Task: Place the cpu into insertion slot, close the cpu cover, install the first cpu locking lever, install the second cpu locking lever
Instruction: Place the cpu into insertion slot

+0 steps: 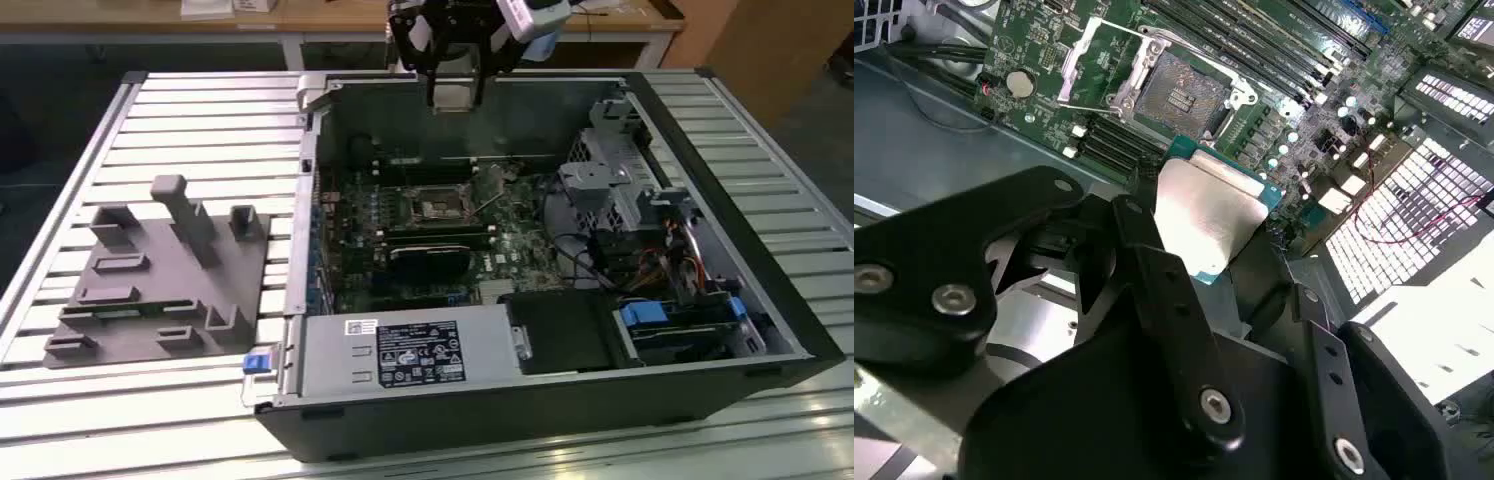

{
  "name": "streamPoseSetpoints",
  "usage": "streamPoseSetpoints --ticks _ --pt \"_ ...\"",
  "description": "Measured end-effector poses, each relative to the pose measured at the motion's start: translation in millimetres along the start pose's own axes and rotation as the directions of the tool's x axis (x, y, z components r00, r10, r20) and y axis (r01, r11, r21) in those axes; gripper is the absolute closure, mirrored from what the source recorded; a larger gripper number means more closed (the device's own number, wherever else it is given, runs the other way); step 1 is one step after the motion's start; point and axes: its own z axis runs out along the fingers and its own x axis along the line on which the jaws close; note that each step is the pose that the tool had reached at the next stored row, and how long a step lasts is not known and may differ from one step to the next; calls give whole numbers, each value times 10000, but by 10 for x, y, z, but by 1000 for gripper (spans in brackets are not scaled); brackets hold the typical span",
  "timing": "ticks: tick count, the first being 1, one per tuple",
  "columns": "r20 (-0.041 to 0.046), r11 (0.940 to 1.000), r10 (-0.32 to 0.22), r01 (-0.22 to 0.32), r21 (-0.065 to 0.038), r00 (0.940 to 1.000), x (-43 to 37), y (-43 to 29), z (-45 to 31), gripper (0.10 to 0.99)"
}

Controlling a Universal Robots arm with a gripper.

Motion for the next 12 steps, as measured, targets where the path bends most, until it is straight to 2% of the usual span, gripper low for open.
streamPoseSetpoints --ticks 12 --pt "0 10000 0 0 0 10000 0 -1 10 549"
